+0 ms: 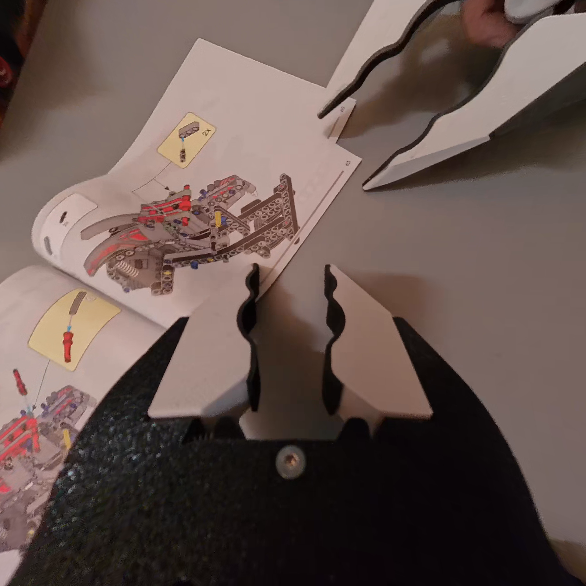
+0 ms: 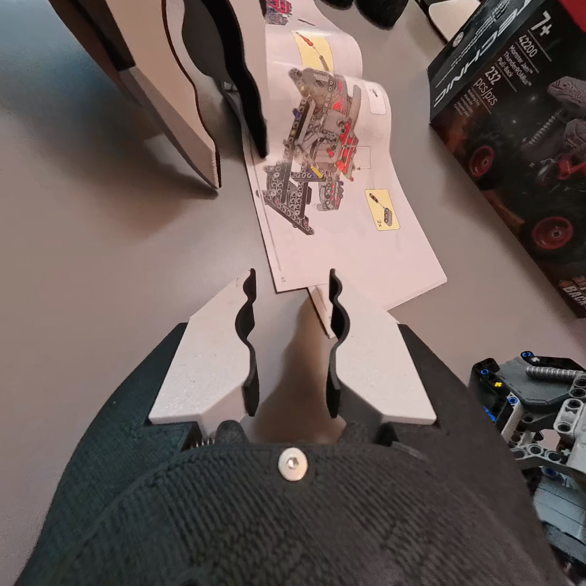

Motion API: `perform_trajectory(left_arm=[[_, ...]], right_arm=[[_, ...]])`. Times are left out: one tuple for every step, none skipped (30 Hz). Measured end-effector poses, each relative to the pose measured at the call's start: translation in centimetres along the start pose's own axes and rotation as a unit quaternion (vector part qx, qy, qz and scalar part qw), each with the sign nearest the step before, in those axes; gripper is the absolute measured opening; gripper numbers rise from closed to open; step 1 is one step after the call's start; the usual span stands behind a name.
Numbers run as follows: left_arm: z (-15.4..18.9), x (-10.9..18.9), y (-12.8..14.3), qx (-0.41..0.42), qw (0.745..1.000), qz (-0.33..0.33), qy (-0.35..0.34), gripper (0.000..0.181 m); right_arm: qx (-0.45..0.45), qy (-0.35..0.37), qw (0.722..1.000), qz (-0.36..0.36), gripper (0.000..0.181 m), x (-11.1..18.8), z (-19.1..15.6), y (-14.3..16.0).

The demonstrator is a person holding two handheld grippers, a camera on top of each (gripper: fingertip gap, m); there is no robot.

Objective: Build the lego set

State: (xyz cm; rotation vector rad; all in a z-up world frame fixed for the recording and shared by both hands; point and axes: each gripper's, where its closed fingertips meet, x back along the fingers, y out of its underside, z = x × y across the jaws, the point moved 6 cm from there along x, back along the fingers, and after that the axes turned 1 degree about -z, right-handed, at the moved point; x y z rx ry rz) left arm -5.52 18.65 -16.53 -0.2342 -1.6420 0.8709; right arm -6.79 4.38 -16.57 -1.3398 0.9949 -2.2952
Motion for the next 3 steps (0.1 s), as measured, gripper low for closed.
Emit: perform_trajectory(left_arm=[[-0.05, 0.08, 0.08, -0.001, 1.000, 0.004, -0.005, 0.038], [-0.11, 0.16, 0.03, -0.002, 1.000, 0.012, -0.011, 0.036], [-0.19, 0.27, -0.13, -0.005, 1.000, 0.020, -0.019, 0.034]], right_arm=[[0.003, 0.004, 1.000, -0.002, 0.045, -0.12, 0.14, -0.09], [0.003, 0.006, 1.000, -0.003, 0.045, -0.31, 0.28, -0.18], [-0.002, -0.003, 1.000, -0.003, 0.041, -0.49, 0.26, -0.24]])
